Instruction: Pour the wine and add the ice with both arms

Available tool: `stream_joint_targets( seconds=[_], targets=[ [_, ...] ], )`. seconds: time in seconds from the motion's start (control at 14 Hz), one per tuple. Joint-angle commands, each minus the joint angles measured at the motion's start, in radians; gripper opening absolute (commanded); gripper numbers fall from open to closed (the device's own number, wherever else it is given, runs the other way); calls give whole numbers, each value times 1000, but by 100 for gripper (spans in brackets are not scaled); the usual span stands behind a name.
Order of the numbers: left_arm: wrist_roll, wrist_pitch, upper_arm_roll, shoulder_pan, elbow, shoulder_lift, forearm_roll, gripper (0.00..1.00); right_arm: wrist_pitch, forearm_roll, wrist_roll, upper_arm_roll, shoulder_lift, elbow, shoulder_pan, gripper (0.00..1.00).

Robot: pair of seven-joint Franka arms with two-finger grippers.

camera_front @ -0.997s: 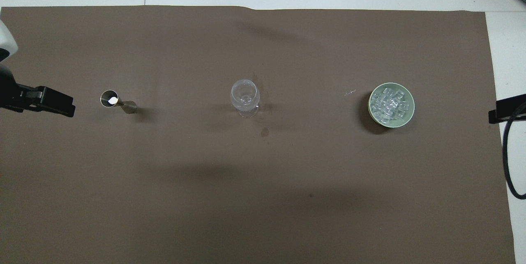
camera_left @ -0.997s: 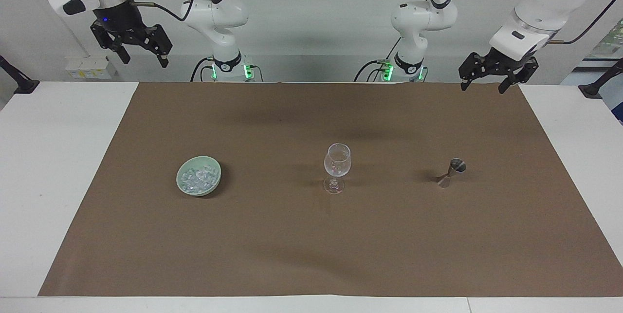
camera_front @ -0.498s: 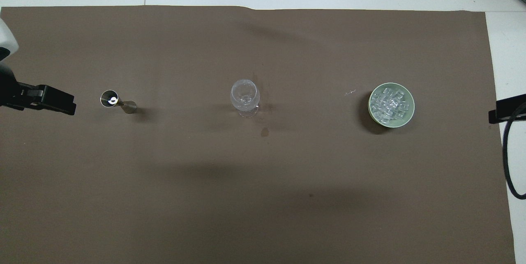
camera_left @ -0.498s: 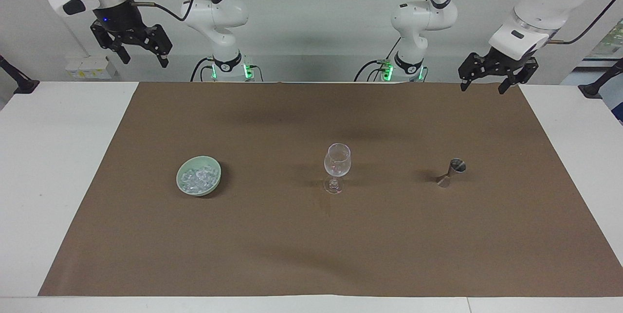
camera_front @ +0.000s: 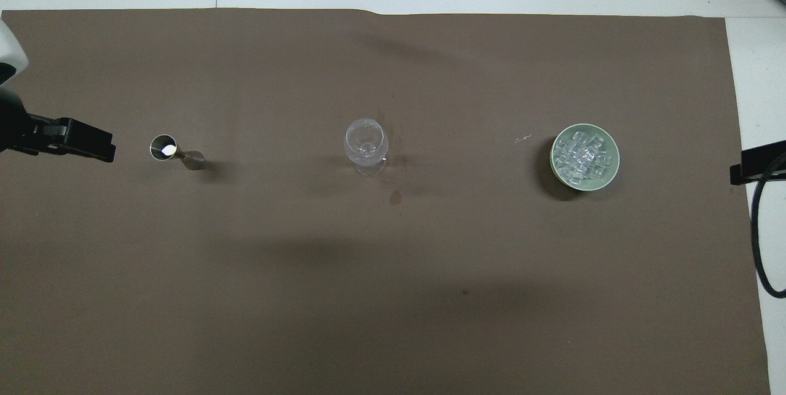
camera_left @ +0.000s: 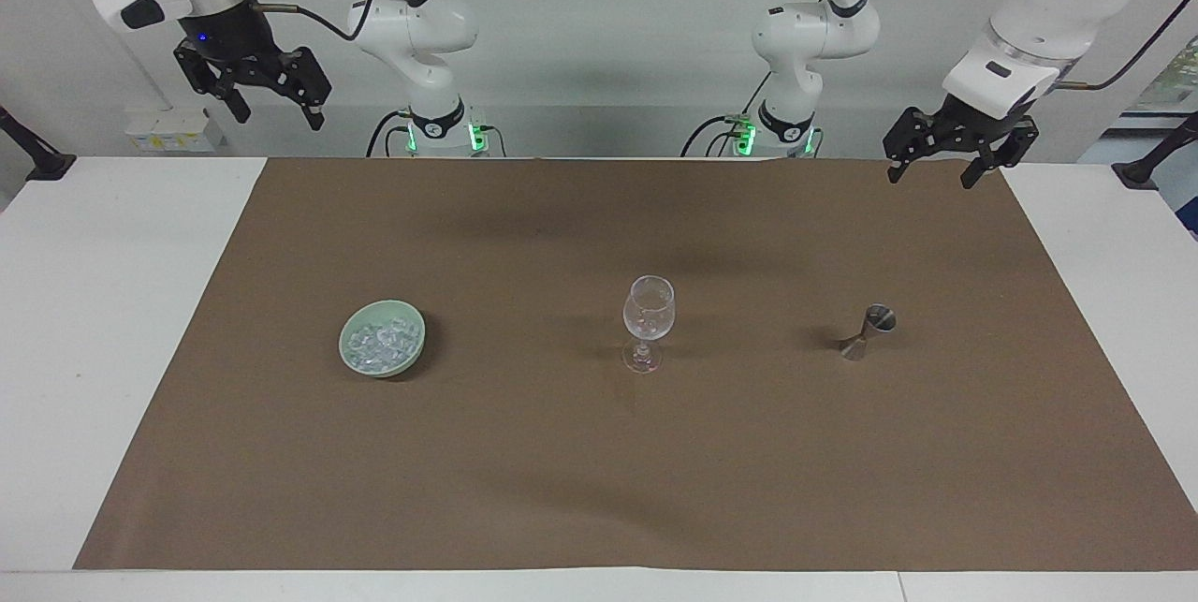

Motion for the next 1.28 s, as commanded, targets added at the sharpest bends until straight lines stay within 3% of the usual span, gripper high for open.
stream_joint_targets(
  seconds=[0.0,0.78,1.21],
  targets=[
    [-1,8,-7,11,6,4,-10,100,13,9,-16,2,-21,-25,-6,100],
    [-7,-20,-7,23,-16,0,-10,100,13,9,-16,2,-21,-25,-6,100],
    [-117,-34,-9,35,-17,5,-47,100,13,9,-16,2,-21,-25,-6,100]
  ],
)
